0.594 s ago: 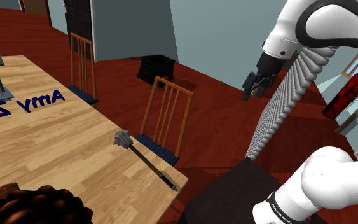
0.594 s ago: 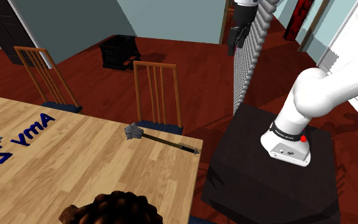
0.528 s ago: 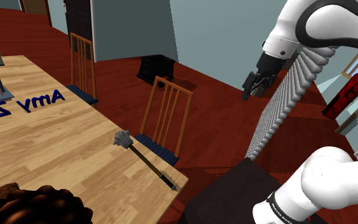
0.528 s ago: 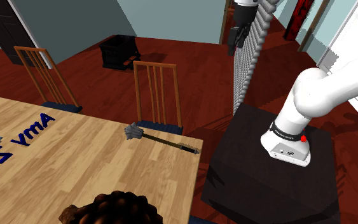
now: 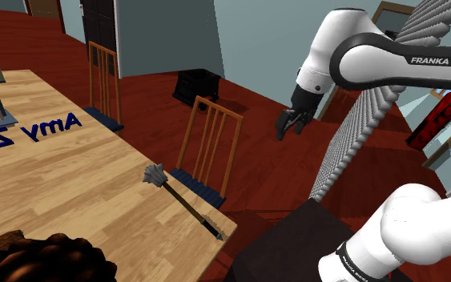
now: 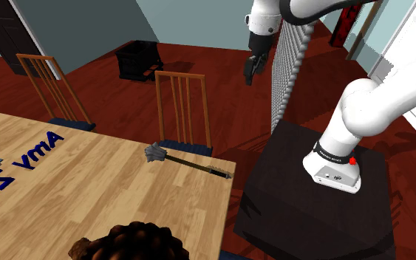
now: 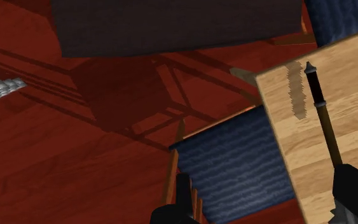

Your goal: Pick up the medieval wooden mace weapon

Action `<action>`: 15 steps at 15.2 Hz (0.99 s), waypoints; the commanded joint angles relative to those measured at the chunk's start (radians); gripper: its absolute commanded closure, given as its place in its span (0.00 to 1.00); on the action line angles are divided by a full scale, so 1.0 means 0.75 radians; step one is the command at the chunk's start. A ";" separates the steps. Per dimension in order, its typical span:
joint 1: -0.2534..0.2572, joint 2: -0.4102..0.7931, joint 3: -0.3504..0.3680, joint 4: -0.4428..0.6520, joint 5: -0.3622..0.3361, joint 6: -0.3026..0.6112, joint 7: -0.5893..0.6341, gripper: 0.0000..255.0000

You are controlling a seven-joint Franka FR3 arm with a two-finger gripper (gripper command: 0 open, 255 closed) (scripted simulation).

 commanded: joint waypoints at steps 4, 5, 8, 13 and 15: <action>0.034 0.170 0.105 -0.025 0.001 0.205 0.075 0.00; 0.038 0.210 0.125 -0.025 -0.004 0.246 0.091 0.00; 0.045 0.338 0.186 -0.013 -0.030 0.363 0.144 0.00; 0.045 0.576 0.285 0.042 -0.125 0.538 0.259 0.00; 0.044 0.679 0.320 0.077 -0.185 0.596 0.318 0.00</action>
